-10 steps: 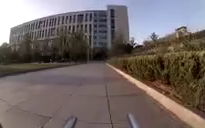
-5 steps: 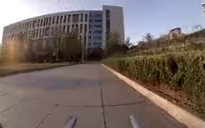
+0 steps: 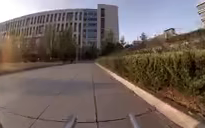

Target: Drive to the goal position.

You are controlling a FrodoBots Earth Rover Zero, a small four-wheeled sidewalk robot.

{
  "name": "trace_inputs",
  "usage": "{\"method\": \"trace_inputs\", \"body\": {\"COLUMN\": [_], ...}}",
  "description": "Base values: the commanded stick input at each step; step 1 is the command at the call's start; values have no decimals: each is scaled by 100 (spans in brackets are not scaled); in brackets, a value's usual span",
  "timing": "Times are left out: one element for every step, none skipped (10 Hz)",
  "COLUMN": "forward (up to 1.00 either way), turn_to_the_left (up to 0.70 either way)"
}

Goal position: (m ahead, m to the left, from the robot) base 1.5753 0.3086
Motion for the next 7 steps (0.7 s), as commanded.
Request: {"method": "trace_inputs", "body": {"forward": [70,70,70,70,70,70,70], "turn_to_the_left": [-14,-14,-14,-14,-14,-14,-14]}}
